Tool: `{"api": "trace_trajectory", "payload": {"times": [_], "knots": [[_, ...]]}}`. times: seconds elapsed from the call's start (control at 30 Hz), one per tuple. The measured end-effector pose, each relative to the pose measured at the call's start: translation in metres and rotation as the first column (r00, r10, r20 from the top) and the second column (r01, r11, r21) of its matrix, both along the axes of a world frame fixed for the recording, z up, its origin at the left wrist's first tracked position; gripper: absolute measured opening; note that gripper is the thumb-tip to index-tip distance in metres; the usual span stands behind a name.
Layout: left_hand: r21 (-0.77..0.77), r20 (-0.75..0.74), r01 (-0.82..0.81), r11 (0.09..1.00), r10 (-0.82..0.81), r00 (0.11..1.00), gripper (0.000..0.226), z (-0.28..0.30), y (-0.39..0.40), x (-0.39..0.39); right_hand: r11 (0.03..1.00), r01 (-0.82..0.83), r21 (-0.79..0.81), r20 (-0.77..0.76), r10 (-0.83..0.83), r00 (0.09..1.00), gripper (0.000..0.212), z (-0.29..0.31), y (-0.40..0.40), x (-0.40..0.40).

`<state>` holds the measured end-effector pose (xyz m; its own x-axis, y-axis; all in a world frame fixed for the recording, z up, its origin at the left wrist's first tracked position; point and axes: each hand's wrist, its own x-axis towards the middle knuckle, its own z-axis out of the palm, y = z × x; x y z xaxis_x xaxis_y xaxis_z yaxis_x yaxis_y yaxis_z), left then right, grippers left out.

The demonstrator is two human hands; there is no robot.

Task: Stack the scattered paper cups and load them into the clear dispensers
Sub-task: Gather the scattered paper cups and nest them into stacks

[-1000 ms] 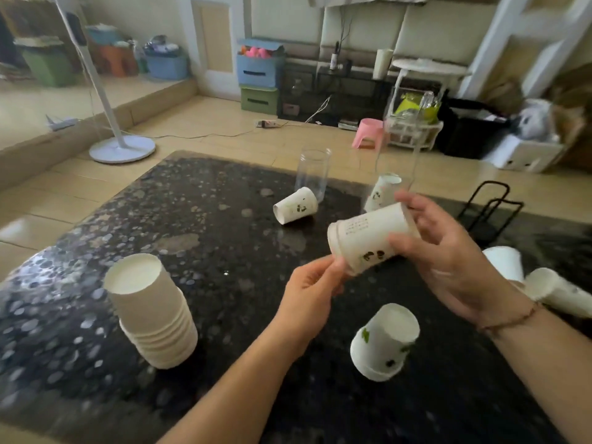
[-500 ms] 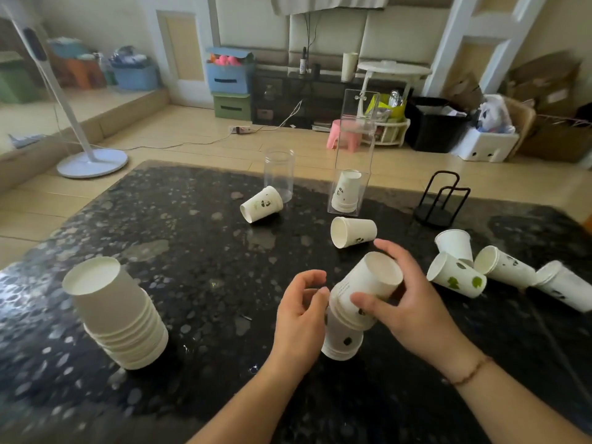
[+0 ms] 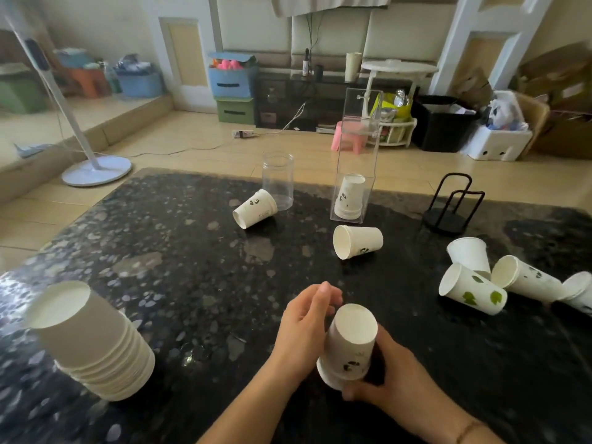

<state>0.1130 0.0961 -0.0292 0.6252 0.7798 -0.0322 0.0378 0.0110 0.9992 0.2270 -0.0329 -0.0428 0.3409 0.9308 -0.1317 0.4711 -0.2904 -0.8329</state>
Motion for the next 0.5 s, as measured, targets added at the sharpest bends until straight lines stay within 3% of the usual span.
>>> {"api": "trace_trajectory", "payload": {"times": [0.1, 0.27, 0.33, 0.4, 0.5], "knots": [[0.005, -0.034, -0.09, 0.996, 0.09, 0.995, 0.027, 0.005, 0.026, 0.007, 0.998, -0.041, 0.043, -0.047, 0.043, 0.998, 0.076, 0.001, 0.0, 0.02], [0.058, -0.137, -0.219, 0.974, 0.225, 0.965, 0.011, 0.012, 0.068, 0.014, 0.973, 0.097, 0.211, 0.015, -0.103, 0.995, 0.067, 0.017, 0.044, 0.056], [0.146, -0.198, -0.273, 0.951, 0.299, 0.933, 0.02, 0.004, 0.098, 0.019, 0.972, 0.049, 0.228, 0.055, -0.063, 0.997, 0.053, 0.027, 0.081, 0.065], [0.266, -0.303, -0.276, 0.924, 0.352, 0.886, 0.044, -0.004, 0.135, 0.027, 0.975, -0.011, 0.224, 0.084, -0.008, 0.996, 0.043, 0.034, 0.122, 0.07], [0.435, -0.394, -0.303, 0.848, 0.482, 0.783, 0.068, 0.001, 0.185, 0.041, 0.977, -0.086, 0.194, 0.142, 0.059, 0.988, 0.047, 0.04, 0.174, 0.067]]}}
